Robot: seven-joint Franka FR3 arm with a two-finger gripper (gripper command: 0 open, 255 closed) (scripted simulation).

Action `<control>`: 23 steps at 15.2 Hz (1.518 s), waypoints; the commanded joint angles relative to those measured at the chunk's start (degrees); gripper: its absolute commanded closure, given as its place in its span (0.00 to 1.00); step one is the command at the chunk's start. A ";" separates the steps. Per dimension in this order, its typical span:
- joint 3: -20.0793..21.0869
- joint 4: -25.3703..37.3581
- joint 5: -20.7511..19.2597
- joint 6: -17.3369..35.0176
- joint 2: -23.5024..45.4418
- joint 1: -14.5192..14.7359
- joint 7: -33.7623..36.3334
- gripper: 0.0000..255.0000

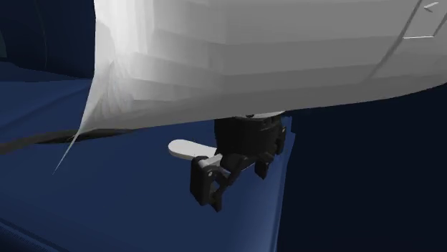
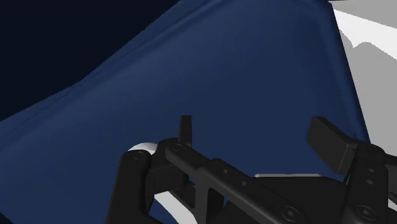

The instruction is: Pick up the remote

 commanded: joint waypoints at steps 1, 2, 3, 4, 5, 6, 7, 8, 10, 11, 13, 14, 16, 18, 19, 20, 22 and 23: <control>-0.91 3.78 0.49 0.82 4.77 0.51 -4.51 0.00; -1.24 5.58 0.83 1.23 7.10 0.69 -6.61 0.00; -1.51 7.46 1.20 1.57 9.43 0.82 -8.69 0.00; -1.72 9.42 1.60 1.83 11.78 0.93 -10.75 0.00; -1.86 11.46 2.03 2.02 14.13 1.00 -12.76 0.00; -1.94 13.57 2.46 2.14 16.49 1.02 -14.74 0.00; -1.93 15.77 2.89 2.18 18.85 1.00 -16.67 0.00; -1.87 18.05 3.32 2.15 21.22 0.95 -18.55 0.00; -1.55 22.87 4.10 1.86 25.98 0.72 -22.15 0.00; -1.32 25.42 4.45 1.61 28.38 0.59 -23.86 0.00; -0.72 30.83 5.04 0.86 33.22 0.26 -27.11 0.00; -0.36 33.71 5.26 0.37 35.68 0.08 -28.65 0.00; 0.39 39.59 5.57 -0.82 40.49 -0.26 -31.42 0.00; 0.47 38.30 5.59 0.64 40.65 -0.26 -31.44 0.00; 0.49 37.68 5.61 1.36 40.75 -0.25 -31.45 0.00; 0.51 37.08 5.64 2.07 40.87 -0.24 -31.47 0.00; 0.54 35.94 5.70 3.47 41.14 -0.23 -31.50 0.00; 0.56 35.40 5.73 4.17 41.30 -0.22 -31.52 0.00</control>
